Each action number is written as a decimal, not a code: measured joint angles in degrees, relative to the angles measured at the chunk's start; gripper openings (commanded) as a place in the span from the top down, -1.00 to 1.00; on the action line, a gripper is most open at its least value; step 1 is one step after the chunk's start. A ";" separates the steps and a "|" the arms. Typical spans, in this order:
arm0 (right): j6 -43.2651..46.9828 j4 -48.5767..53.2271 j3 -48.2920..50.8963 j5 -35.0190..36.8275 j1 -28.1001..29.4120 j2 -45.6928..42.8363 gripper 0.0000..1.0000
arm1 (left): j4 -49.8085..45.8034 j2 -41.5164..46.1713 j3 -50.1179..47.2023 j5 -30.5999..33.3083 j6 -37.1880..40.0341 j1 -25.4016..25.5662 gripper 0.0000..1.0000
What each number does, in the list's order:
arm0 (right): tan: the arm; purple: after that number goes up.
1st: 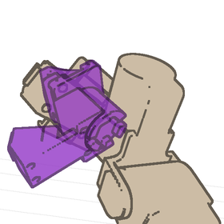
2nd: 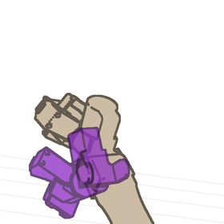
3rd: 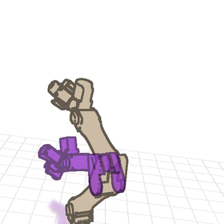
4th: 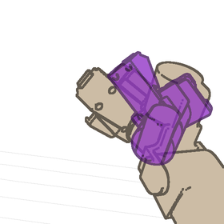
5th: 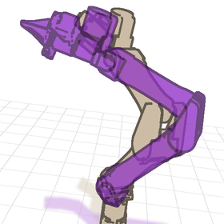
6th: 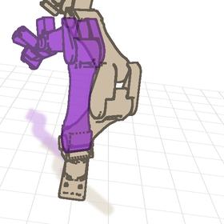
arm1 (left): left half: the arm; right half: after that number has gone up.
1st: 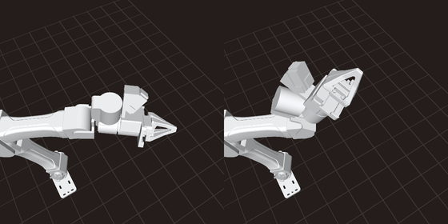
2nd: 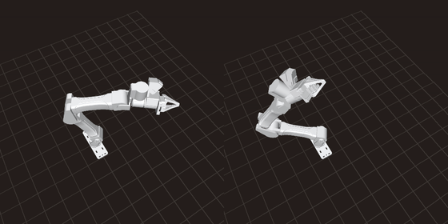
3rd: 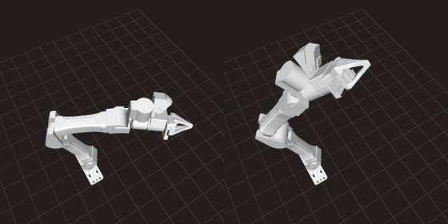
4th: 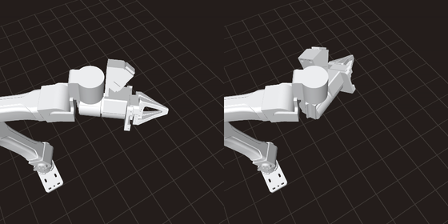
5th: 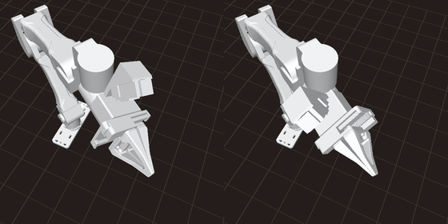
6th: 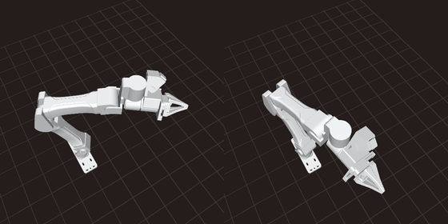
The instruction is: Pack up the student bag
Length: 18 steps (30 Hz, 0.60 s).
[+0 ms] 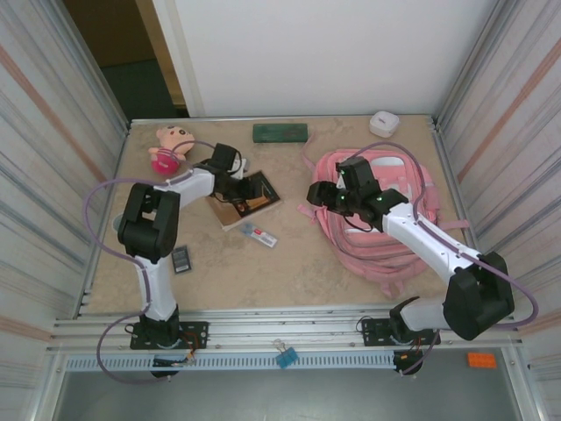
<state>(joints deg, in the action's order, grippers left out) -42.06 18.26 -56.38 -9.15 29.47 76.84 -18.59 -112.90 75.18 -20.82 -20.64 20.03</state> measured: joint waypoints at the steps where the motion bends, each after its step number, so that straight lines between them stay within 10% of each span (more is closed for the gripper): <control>1: -0.72 -0.24 0.07 0.02 0.55 0.33 -0.26 | -0.46 0.33 -0.04 0.00 -0.42 0.72 -0.17; 18: -26.58 -12.33 -1.44 6.73 17.84 15.67 -0.26 | -14.25 -8.46 20.90 0.11 12.44 -10.60 -0.36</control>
<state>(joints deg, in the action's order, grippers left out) -68.64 5.93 -57.82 -2.42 47.31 92.51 -32.84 -121.36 96.07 -20.71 -8.21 9.43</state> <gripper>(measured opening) 0.632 0.680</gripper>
